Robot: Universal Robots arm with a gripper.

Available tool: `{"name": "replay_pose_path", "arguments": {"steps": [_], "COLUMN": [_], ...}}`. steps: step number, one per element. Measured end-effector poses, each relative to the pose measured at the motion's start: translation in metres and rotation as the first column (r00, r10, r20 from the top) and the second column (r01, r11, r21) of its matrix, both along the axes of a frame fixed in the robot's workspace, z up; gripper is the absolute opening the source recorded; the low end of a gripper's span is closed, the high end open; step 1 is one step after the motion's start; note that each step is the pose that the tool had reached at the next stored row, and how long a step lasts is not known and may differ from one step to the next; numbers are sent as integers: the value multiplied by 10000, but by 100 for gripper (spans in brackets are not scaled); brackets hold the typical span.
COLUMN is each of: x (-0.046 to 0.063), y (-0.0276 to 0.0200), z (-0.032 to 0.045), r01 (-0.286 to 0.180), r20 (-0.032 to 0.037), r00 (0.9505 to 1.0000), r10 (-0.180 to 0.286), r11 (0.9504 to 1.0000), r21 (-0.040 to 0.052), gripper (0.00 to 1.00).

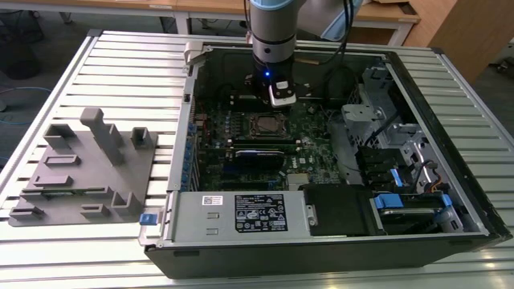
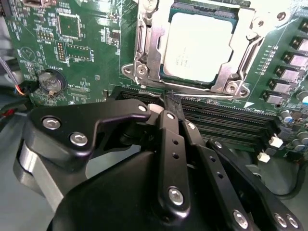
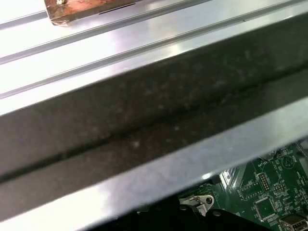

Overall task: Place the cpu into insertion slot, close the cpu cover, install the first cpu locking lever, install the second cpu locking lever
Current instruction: 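Install the first cpu locking lever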

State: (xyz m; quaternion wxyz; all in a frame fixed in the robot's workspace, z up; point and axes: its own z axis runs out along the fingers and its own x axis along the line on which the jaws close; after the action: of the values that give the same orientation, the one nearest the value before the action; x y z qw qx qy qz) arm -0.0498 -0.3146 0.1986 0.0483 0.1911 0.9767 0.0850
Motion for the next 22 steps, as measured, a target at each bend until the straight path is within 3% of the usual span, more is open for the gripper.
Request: {"name": "replay_pose_path", "arguments": {"steps": [22], "x": [-7], "y": [9], "z": [-4], "r01": [159], "r20": [20], "r00": [9999], "r10": [-159], "r11": [9999], "r21": [-54], "gripper": [11]}}
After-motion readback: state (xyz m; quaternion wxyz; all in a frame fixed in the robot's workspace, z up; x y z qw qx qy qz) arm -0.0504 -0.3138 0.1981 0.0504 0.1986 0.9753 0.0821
